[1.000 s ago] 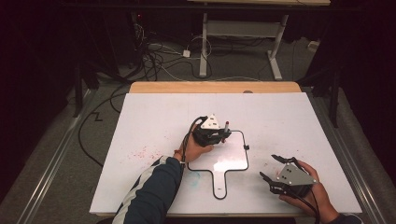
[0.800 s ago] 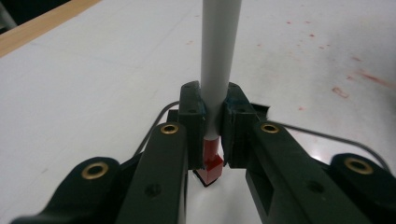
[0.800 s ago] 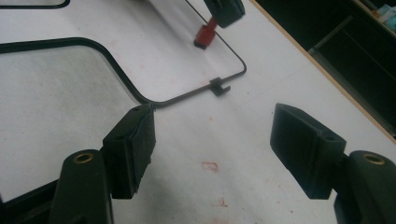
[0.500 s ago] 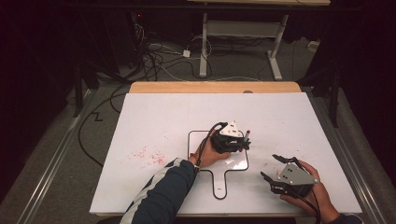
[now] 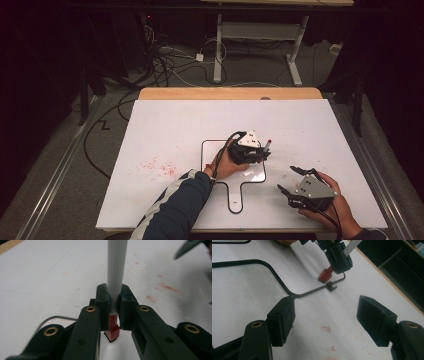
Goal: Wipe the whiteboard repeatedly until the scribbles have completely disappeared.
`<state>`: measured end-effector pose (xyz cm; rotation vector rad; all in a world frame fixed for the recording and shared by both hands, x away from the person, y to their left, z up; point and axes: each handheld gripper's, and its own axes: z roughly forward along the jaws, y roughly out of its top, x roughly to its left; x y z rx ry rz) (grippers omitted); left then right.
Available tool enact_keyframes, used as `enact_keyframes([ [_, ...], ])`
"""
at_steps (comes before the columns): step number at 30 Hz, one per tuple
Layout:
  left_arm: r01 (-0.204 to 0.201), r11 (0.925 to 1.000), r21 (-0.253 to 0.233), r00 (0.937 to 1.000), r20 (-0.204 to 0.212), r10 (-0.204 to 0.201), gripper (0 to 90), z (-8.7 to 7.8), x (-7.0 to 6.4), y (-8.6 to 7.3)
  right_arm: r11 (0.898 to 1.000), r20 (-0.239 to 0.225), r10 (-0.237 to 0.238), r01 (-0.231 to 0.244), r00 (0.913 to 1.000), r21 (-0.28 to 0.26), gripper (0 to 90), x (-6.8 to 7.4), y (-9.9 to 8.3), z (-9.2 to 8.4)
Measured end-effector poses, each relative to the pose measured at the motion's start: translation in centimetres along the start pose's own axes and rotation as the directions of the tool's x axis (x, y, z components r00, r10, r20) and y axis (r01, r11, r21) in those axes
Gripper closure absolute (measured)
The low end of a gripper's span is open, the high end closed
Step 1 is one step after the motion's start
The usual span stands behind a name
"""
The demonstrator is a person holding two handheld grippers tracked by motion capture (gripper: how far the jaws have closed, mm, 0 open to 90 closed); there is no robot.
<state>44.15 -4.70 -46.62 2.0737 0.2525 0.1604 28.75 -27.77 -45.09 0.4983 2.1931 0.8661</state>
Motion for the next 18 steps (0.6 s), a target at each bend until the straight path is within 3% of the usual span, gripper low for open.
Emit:
enact_keyframes([
  [4,0.047,0.9989,0.007,0.9986,-0.026,-0.046,78.5,-1.3,1.0,-0.7,1.000,0.003,0.002,-0.002,1.0000,-0.005,31.8,-0.1,0.0,-0.1],
  [5,0.043,0.9990,0.011,0.9988,-0.025,-0.042,78.5,-1.5,0.9,-0.8,1.000,0.004,0.005,-0.005,1.0000,-0.003,31.8,-0.1,-0.1,-0.1],
  [12,0.010,0.9994,0.033,0.9996,0.024,-0.011,78.4,-4.1,-1.5,-2.2,1.000,0.009,0.003,-0.003,1.0000,-0.003,31.8,-0.1,-0.1,-0.3],
  [18,-0.017,0.9991,0.039,0.9977,0.066,0.015,78.5,-5.1,-3.8,-2.8,1.000,0.006,-0.003,0.003,1.0000,0.001,31.8,0.1,0.2,-0.1],
])
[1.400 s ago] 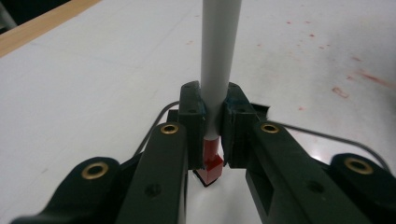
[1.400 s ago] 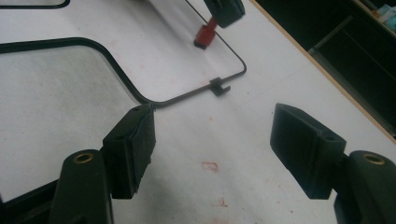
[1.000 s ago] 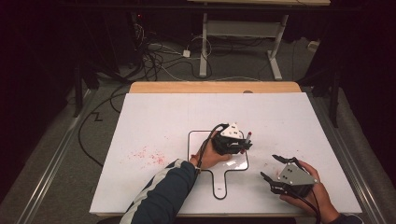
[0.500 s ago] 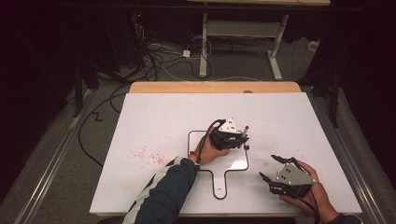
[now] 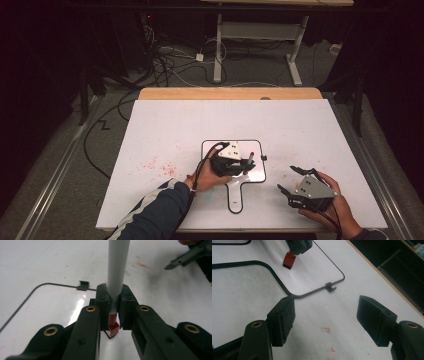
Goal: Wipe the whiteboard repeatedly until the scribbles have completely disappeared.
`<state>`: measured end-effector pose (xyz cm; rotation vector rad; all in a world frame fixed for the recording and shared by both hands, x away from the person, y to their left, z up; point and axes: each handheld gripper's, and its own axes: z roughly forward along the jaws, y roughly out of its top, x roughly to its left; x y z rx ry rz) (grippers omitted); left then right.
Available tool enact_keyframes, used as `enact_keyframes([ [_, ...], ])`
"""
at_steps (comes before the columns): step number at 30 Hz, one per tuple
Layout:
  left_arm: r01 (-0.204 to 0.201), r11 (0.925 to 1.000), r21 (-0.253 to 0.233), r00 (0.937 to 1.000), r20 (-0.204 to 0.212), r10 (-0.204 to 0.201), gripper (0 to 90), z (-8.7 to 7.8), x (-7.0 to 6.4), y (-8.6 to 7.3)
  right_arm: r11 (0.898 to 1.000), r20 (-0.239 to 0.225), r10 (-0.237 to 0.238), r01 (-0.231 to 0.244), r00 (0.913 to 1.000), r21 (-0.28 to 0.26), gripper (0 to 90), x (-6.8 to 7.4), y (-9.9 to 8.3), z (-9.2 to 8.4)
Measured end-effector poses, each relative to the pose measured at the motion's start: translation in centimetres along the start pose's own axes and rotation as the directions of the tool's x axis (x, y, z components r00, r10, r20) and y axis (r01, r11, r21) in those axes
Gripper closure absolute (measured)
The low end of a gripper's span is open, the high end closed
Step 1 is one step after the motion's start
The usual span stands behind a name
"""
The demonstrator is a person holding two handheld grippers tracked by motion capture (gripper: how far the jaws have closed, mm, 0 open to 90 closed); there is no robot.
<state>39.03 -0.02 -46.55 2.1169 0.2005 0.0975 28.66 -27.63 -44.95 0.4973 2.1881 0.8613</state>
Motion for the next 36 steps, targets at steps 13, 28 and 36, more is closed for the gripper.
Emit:
enact_keyframes([
  [13,-0.025,0.9996,0.009,0.9997,0.005,0.025,78.4,-1.7,-1.1,-1.1,1.000,-0.003,-0.004,0.004,1.0000,-0.001,31.9,0.0,0.0,0.0],
  [28,-0.043,0.9991,0.000,0.9988,0.022,0.043,78.5,2.6,0.3,1.7,1.000,-0.009,-0.003,0.003,1.0000,0.007,31.9,0.0,-0.1,0.3],
  [36,-0.021,0.9997,-0.012,0.9989,0.041,0.022,78.4,1.9,-0.9,1.1,1.000,-0.012,0.017,-0.017,0.9998,0.003,31.7,-0.1,0.0,0.1],
])
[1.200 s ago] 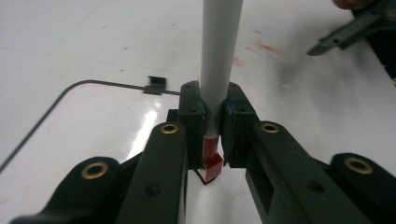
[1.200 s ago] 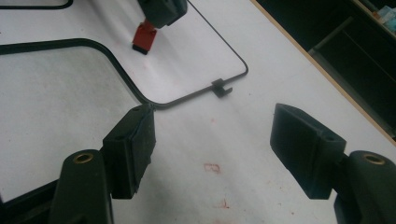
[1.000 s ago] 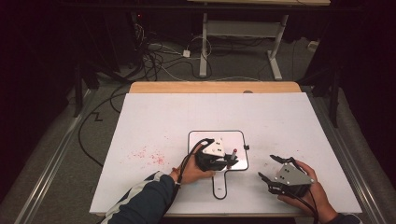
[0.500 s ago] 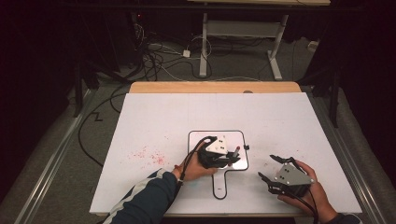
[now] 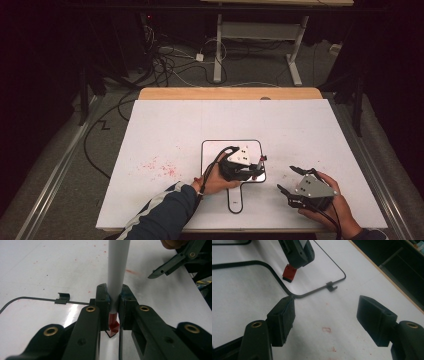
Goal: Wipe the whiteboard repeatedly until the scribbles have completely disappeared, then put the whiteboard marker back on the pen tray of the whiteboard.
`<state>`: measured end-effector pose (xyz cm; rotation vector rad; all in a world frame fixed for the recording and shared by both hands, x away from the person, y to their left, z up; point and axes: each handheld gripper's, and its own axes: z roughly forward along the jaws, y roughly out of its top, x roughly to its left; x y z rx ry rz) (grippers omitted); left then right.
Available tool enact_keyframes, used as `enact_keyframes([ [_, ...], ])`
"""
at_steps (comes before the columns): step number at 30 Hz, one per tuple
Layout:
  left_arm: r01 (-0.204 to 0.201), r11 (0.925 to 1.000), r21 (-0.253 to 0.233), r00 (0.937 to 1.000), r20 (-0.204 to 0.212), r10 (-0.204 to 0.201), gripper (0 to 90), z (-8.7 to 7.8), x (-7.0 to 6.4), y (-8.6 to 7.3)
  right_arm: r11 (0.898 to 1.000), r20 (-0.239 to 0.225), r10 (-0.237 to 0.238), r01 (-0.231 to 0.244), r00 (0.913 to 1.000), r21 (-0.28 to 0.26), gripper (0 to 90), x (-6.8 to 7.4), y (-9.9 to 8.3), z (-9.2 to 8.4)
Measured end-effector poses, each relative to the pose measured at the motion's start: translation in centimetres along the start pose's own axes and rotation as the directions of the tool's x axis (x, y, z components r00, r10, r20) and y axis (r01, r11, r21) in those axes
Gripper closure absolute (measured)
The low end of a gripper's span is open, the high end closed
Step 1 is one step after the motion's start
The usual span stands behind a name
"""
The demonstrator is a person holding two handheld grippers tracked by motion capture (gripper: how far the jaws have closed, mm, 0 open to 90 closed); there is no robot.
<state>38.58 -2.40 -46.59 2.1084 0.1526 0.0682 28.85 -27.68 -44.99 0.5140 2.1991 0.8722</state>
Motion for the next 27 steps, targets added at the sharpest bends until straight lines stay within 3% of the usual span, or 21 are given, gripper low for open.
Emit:
enact_keyframes([
  [2,0.009,0.9999,-0.013,0.9999,-0.012,-0.009,78.3,-0.1,0.0,0.1,1.000,-0.007,0.016,-0.016,0.9999,-0.016,32.0,-0.2,0.2,0.0],
  [5,0.020,0.9989,-0.041,0.9993,-0.031,-0.022,78.3,-0.5,0.1,0.2,0.996,-0.014,0.075,-0.076,0.9970,-0.040,32.4,-0.5,0.5,-0.1],
  [11,0.043,0.9976,-0.054,0.9967,-0.067,-0.046,78.3,-1.3,0.3,0.4,0.975,-0.059,0.195,-0.200,0.9791,-0.099,34.0,-1.7,1.3,0.4],
  [18,0.060,0.9968,-0.052,0.9972,-0.042,-0.062,78.2,-1.2,-0.1,0.6,0.950,-0.147,0.248,-0.270,0.9577,-0.157,36.9,-2.0,3.4,0.4],
  [21,0.062,0.9963,-0.059,0.9979,-0.015,-0.062,78.1,-1.1,-0.7,1.0,0.934,-0.207,0.273,-0.310,0.9396,-0.175,38.2,-2.1,4.9,0.4],
  [27,0.063,0.9947,-0.081,0.9977,0.028,-0.061,78.0,-1.2,-1.8,1.5,0.934,-0.281,0.273,-0.323,0.9201,-0.153,46.1,-2.0,7.0,1.2],
])
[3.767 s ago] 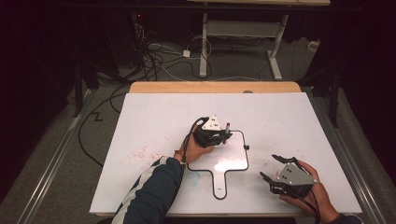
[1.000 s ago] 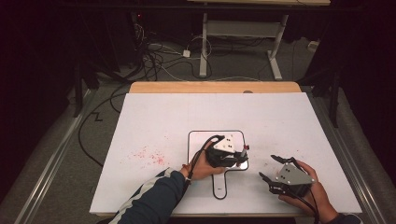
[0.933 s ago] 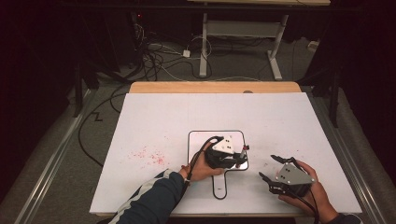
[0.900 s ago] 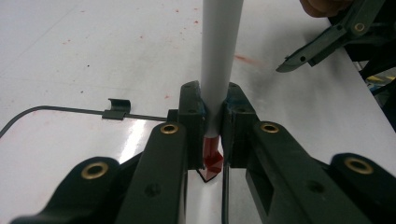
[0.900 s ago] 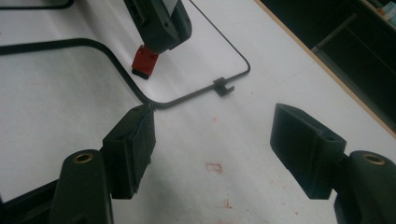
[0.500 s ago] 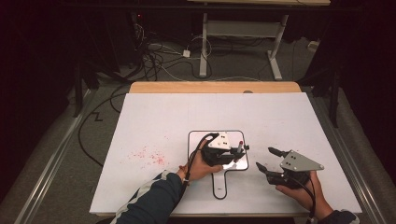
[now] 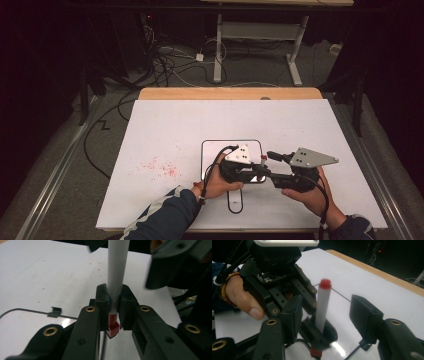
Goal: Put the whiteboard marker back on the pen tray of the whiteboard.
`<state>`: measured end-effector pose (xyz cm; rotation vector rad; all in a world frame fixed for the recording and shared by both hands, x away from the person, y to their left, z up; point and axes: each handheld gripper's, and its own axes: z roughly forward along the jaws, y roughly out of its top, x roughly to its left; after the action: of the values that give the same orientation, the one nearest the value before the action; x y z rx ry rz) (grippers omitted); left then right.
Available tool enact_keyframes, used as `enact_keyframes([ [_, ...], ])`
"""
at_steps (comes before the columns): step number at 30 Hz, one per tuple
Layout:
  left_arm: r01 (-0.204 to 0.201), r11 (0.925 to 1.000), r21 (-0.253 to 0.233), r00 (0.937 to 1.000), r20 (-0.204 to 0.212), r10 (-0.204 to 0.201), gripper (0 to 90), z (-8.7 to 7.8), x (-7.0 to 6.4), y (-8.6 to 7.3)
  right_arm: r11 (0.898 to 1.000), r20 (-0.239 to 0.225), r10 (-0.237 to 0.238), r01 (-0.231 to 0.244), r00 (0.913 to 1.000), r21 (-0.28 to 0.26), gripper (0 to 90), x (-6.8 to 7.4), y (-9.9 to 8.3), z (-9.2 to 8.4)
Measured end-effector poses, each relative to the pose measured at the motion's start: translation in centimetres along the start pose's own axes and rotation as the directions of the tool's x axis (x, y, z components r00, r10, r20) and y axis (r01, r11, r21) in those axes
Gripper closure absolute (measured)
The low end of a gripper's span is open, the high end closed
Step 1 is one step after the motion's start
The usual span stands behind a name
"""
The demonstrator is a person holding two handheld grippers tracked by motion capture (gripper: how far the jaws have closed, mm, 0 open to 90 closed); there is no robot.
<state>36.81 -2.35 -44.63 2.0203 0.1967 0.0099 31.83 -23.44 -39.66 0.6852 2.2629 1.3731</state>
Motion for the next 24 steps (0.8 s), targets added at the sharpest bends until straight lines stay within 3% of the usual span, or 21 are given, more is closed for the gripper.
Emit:
enact_keyframes([
  [3,0.013,0.9999,-0.009,0.9999,0.010,-0.013,78.0,0.0,-0.2,0.0,1.000,-0.026,-0.010,0.010,0.9996,0.012,55.2,0.2,0.2,0.7],
  [5,0.025,0.9995,-0.020,0.9995,0.022,-0.024,78.0,0.0,-0.2,0.0,1.000,-0.013,-0.009,0.010,0.9999,0.022,61.0,0.2,0.2,1.0],
  [9,0.024,0.9995,-0.021,0.9997,0.007,-0.024,77.0,0.2,-0.4,0.0,1.000,-0.041,0.015,-0.014,0.9990,0.022,78.4,-0.1,-0.1,1.1],
  [13,0.035,0.9993,-0.014,0.9968,-0.071,-0.036,67.0,0.0,-0.7,-0.2,0.998,-0.019,0.035,-0.033,0.9992,0.058,80.9,-0.4,0.0,1.0],
  [15,0.025,0.9996,0.016,0.9926,-0.119,-0.023,54.6,-0.5,-0.9,-0.2,0.996,-0.012,0.062,-0.061,0.9980,0.066,80.9,-0.8,0.0,1.0],
  [16,0.015,0.9995,0.030,0.9882,-0.153,-0.010,48.6,-0.9,-1.1,-0.3,0.995,-0.013,0.073,-0.072,0.9972,0.071,80.9,-1.1,0.1,1.0],
  [17,-0.007,0.9991,0.041,0.9752,-0.221,0.016,42.3,-1.6,-1.3,-0.3,0.993,-0.014,0.083,-0.082,0.9964,0.085,80.9,-1.3,0.1,1.1],
  [19,-0.020,0.9995,0.026,0.9592,-0.281,0.027,34.7,-3.1,-1.6,-0.6,0.987,-0.003,0.109,-0.108,0.9941,0.118,80.9,-1.9,0.3,1.2],
  [22,-0.046,0.9989,-0.008,0.9258,-0.376,0.040,30.4,-6.0,-1.9,-1.4,0.970,-0.009,0.187,-0.183,0.9823,0.161,80.9,-3.0,0.2,1.6],
  [24,-0.048,0.9988,0.003,0.8980,-0.438,0.045,29.2,-7.9,-2.1,-2.0,0.953,-0.001,0.235,-0.231,0.9719,0.195,80.9,-3.8,0.2,2.0],
])
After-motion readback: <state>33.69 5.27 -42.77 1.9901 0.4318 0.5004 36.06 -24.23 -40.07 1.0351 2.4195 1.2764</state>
